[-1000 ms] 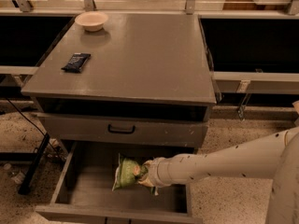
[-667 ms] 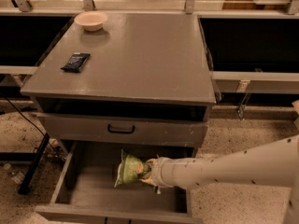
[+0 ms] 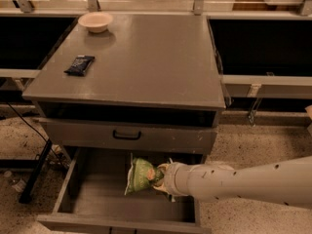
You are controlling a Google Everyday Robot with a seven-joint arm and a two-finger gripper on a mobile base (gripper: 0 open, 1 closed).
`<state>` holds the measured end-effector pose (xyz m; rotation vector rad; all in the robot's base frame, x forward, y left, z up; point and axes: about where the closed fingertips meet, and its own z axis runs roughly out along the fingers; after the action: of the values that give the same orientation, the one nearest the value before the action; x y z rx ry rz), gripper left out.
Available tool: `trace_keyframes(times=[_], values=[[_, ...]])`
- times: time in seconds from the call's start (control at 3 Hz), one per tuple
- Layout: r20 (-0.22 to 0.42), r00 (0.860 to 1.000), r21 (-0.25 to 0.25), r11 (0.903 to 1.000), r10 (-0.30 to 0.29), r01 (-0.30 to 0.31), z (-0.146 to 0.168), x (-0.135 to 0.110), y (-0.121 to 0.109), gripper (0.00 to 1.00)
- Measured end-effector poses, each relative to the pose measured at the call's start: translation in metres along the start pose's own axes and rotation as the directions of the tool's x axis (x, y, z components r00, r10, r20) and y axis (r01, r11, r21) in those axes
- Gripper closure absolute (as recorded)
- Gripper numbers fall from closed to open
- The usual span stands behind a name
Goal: Pick green jalapeno chip bag from middle drawer and place on counter
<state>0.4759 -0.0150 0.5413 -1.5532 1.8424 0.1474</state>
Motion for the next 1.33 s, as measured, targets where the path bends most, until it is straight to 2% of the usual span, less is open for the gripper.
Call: trace_keyframes(times=[0.67,1.33], values=[[-0.053,0.998,0.004,0.9996,-0.027,0.028,-0.05,0.012,0.011,1.0],[-0.056,0.998,0.012,0.9999,-0.011,0.012,-0.048,0.013,0.004,1.0]])
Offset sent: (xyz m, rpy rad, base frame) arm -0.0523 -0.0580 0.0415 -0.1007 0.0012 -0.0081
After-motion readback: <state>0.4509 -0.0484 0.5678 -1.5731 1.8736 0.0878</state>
